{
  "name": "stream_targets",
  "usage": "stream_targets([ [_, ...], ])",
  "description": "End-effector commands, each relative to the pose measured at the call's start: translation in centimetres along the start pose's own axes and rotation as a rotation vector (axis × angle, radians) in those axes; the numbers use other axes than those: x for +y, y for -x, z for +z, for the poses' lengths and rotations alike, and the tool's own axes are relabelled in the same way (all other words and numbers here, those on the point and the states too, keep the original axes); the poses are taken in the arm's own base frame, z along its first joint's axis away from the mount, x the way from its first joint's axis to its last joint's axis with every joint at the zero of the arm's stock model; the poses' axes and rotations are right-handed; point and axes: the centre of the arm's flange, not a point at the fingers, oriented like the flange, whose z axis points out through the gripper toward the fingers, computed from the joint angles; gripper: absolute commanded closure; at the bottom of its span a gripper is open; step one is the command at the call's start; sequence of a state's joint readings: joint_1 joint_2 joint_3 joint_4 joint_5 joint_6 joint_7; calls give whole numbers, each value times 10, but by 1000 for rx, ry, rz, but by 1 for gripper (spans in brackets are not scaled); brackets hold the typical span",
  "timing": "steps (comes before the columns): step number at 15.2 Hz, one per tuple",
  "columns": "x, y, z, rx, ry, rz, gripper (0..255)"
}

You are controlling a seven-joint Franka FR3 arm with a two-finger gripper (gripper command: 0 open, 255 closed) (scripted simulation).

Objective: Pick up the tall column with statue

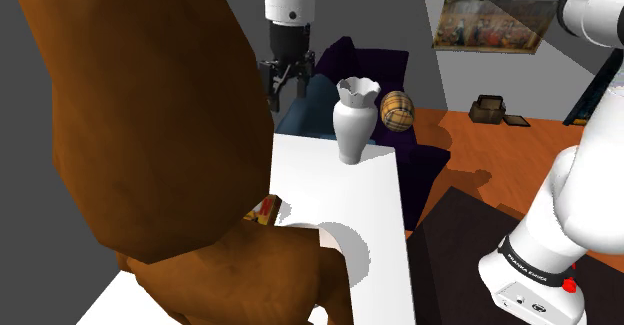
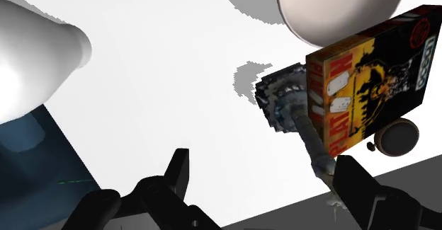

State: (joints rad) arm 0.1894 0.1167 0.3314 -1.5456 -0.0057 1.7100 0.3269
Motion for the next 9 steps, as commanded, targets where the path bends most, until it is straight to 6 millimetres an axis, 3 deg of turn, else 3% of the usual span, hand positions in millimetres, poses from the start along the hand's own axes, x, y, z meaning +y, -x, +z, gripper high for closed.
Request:
stream_targets([
  [1,-20,-18,7,-7,-11,-10,0],
  [6,-70,-57,20,-24,-38,-37,0],
  [9,-70,-57,31,-24,-38,-37,0],
])
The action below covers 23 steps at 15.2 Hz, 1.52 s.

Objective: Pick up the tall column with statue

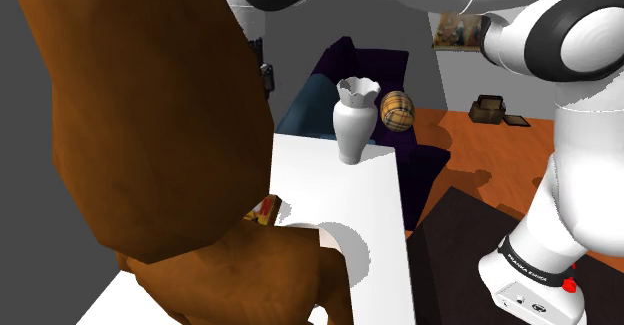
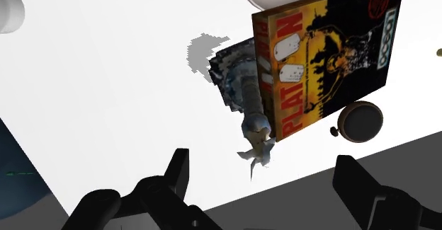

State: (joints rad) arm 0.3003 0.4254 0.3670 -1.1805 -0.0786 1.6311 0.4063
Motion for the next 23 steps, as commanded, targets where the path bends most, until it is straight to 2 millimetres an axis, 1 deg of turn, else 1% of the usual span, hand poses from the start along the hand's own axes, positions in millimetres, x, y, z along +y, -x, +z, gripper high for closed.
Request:
stream_targets([
  [1,0,0,10,0,-1,0,0],
  [4,1,0,26,0,-1,0,0],
  [5,2,0,34,0,-1,0,0],
  [7,2,0,34,0,-1,0,0],
  [8,2,0,34,0,-1,0,255],
  [17,2,0,34,0,-1,0,255],
  [23,-1,0,2,0,-1,0,255],
])
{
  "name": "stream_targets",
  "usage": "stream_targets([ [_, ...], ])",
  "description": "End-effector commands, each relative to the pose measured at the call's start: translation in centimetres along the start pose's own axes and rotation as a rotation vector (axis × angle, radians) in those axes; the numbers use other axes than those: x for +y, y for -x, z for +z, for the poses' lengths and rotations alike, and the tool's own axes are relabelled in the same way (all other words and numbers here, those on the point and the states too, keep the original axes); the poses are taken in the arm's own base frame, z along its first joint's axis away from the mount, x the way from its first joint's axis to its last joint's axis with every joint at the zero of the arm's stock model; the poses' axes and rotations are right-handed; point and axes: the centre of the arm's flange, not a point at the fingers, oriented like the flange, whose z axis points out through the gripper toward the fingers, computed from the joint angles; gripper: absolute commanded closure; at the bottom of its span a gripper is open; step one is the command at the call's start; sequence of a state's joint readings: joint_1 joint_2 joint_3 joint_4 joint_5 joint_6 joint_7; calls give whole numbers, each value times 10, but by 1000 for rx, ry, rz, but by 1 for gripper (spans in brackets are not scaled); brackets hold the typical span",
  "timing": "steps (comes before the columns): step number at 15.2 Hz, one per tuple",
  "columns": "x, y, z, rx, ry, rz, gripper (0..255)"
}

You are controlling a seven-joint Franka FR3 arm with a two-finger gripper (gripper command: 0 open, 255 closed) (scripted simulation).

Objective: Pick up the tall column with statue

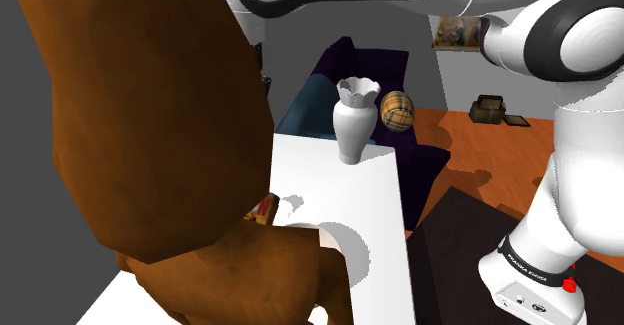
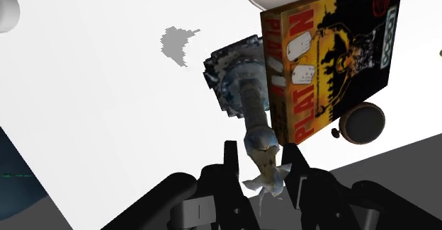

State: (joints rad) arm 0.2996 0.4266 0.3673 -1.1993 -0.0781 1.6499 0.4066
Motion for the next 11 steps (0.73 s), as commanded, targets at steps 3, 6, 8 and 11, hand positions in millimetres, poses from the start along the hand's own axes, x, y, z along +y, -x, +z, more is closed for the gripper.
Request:
stream_targets([
  [3,-1,0,-21,1,0,0,255],
  [6,-3,0,-37,1,0,0,255],
  [8,-4,0,-48,1,0,0,255],
  [11,-4,0,-54,1,0,0,255],
])
